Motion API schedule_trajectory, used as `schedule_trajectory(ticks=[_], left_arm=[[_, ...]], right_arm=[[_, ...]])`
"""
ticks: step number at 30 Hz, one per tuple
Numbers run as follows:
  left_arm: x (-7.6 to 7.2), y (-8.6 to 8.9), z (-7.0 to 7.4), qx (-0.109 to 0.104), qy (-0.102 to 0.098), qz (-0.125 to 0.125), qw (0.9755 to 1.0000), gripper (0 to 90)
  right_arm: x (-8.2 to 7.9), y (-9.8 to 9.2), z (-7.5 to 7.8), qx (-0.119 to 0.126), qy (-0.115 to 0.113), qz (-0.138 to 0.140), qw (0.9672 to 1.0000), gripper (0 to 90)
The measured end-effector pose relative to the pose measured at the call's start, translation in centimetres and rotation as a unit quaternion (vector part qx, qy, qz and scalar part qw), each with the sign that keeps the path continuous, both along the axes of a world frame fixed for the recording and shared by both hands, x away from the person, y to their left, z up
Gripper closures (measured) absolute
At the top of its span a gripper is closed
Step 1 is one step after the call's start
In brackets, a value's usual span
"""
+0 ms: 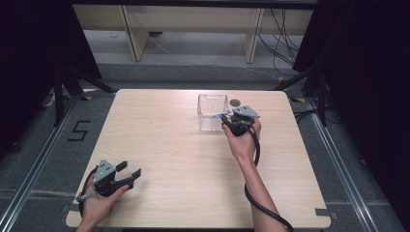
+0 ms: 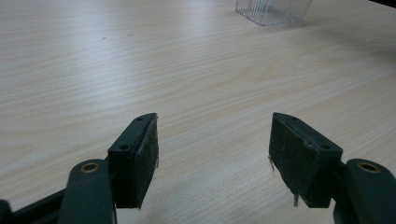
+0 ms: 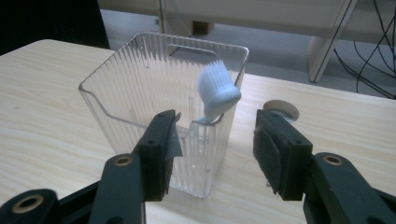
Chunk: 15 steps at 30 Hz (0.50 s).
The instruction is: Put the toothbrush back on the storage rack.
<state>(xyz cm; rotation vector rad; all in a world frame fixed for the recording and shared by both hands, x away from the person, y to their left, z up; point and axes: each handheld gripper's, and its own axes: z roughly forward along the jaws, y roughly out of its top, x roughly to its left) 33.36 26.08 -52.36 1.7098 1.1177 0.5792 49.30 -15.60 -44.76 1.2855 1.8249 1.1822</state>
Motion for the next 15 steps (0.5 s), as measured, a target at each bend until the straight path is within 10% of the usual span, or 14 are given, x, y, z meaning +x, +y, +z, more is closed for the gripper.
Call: schedule_trajectory(ticks=[15], left_arm=[[0.0, -0.1, 0.0, 0.004, 0.002, -0.002, 1.0, 32.6]], right_arm=[[-2.0, -1.1, 0.0, -0.006, 0.008, 0.005, 0.9999, 49.7]])
